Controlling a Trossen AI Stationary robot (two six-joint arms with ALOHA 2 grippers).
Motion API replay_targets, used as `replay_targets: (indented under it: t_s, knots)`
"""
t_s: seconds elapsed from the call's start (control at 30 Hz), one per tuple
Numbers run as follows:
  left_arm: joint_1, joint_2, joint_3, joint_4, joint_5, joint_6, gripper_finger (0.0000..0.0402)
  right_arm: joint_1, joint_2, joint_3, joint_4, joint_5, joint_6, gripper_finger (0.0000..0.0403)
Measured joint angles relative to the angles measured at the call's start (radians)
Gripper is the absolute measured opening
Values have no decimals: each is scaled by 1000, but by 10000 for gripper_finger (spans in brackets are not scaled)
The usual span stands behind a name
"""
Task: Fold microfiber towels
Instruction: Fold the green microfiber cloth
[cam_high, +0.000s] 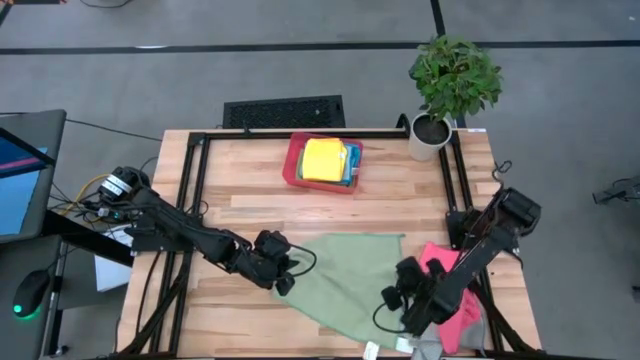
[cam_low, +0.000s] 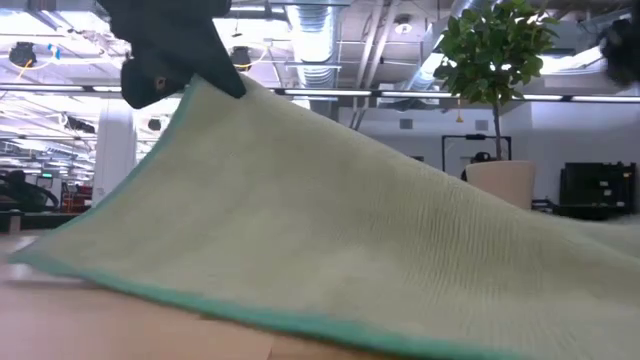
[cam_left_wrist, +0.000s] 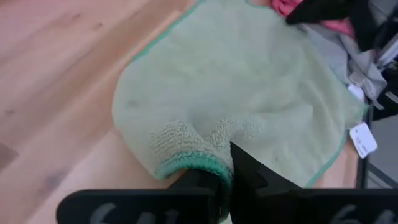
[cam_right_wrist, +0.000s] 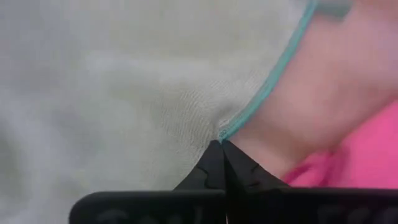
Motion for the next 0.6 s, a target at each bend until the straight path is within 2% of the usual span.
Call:
replay_targets:
  t_s: [0.27,0.37,0.5,0.6]
  knots:
    - [65,-13,1,-9,-53,121,0,-13,-261,-5,-297,224,-12,6]
    - [105,-45,1,-14,-117,209,0,-34,-349,-39,-331,292,-29,6]
    - [168,-109,1,-51,-217,378,0,-105,-451,-81,-350,377,-138,6]
    - [215,-147,1,-93,-295,427,0,-171,-510,-100,-354,437,-219,6]
